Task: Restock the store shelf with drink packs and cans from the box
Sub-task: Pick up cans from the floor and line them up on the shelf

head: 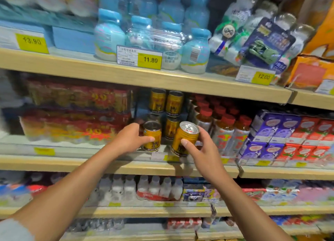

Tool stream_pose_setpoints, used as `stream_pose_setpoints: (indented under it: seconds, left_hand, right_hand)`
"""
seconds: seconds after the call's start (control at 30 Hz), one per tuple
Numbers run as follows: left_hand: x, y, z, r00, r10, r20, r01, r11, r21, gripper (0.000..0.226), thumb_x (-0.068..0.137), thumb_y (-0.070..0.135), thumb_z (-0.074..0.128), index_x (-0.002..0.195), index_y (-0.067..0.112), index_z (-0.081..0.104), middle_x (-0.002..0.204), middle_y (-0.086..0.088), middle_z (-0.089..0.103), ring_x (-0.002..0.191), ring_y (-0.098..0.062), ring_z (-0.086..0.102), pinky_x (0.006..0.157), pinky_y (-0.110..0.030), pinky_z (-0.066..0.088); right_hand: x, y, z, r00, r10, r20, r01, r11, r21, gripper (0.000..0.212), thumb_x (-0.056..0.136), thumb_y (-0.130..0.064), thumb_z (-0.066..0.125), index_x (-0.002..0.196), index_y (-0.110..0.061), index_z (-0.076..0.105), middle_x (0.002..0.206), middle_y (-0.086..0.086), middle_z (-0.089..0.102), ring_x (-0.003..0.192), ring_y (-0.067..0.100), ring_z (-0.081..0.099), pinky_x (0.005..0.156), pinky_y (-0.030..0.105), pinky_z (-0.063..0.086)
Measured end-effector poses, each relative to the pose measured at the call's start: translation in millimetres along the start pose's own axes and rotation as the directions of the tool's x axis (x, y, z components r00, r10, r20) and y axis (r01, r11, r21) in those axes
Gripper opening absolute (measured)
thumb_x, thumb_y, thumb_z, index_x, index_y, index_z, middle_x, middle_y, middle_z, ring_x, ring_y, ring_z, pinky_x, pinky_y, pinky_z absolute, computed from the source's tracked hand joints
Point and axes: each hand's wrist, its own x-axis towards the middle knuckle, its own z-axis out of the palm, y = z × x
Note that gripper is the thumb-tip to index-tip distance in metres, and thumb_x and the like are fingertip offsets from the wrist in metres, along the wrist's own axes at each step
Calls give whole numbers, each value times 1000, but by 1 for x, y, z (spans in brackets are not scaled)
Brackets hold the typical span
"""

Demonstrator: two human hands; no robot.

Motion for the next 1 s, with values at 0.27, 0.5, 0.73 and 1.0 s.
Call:
stream_pose_setpoints:
  seconds: [0.27, 0.5, 0.73, 1.0]
  left_hand:
    - [15, -14, 5, 997, 43, 60, -42, 999, -13, 72, 81, 51, 73, 140, 25, 41, 119, 2, 68, 104, -15, 65, 90, -38, 55]
    - [14, -13, 4, 991, 80, 107, -75, 996, -48, 76, 79, 54, 70, 143, 30, 37, 129, 6, 63, 112, -13, 61, 96, -39, 53]
    - [4, -1, 6, 999, 25, 40, -29, 994, 107, 42, 83, 45, 74, 106, 18, 53, 86, 3, 63, 77, -10, 60, 56, -25, 42]
    - [6, 3, 7, 1000, 7, -4, -6, 990, 141, 42, 87, 46, 69, 109, 22, 41, 87, 2, 56, 81, -18, 57, 57, -27, 37]
  right_hand:
    - [46, 2, 37, 992, 123, -10, -121, 950, -289, 36, 93, -39, 66, 118, -18, 51, 103, -2, 62, 94, 15, 60, 73, 29, 48]
    - [55, 7, 49, 981, 191, 11, -175, 921, -349, 47, 96, -29, 65, 136, -16, 46, 117, 2, 64, 110, 20, 60, 90, 35, 50]
    - [67, 19, 47, 973, 227, 29, -187, 862, -471, 47, 89, -30, 73, 128, -19, 49, 107, 0, 67, 100, 19, 64, 87, 39, 54]
    - [70, 31, 59, 981, 188, -41, -179, 807, -562, 54, 87, -32, 73, 131, -17, 46, 102, 2, 70, 95, 23, 67, 83, 43, 57]
